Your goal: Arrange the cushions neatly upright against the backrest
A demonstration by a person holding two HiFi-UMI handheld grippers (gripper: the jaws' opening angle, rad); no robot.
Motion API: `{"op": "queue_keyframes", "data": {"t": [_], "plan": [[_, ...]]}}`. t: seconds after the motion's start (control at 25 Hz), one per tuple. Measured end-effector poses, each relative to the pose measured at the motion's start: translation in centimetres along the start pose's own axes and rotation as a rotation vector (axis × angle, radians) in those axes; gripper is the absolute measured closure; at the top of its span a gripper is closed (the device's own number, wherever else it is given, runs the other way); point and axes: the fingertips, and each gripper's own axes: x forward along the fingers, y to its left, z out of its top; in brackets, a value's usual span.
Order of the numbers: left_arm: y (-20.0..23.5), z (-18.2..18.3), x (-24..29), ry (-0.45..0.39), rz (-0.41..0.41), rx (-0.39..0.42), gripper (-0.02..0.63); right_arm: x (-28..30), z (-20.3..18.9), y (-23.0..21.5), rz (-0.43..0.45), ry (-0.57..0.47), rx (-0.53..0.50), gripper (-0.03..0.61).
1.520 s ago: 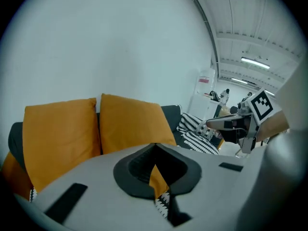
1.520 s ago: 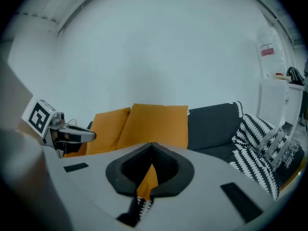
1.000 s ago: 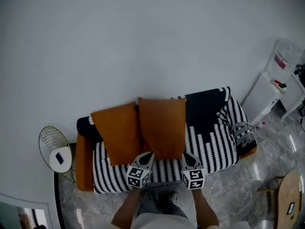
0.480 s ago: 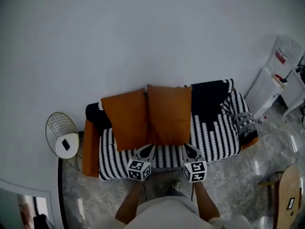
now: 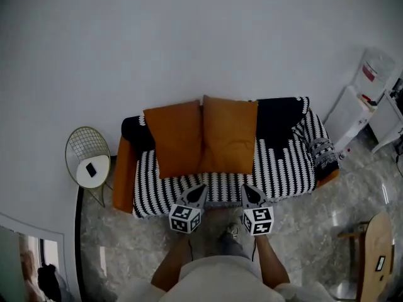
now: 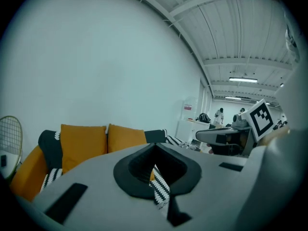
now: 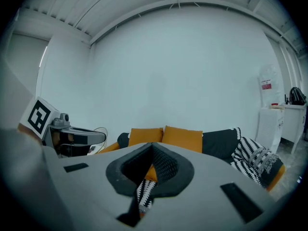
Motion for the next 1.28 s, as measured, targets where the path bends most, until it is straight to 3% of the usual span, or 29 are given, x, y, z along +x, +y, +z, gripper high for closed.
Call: {"op": "queue_keyframes", "data": {"t": [0.52,1.28], "plan": [[-2.9,-3.2,-9.4,-0.010,0.023,-0.033,0.584,-6.8,-1.9,7.7,0.035,-0.002,-0.019,0.551],[-5.0,-3.2,-11.0,-0.036,0.008,-0.019,0.584,-9.3,-1.3,8.5,0.019,-0.028,-0.035,0.552]]}}
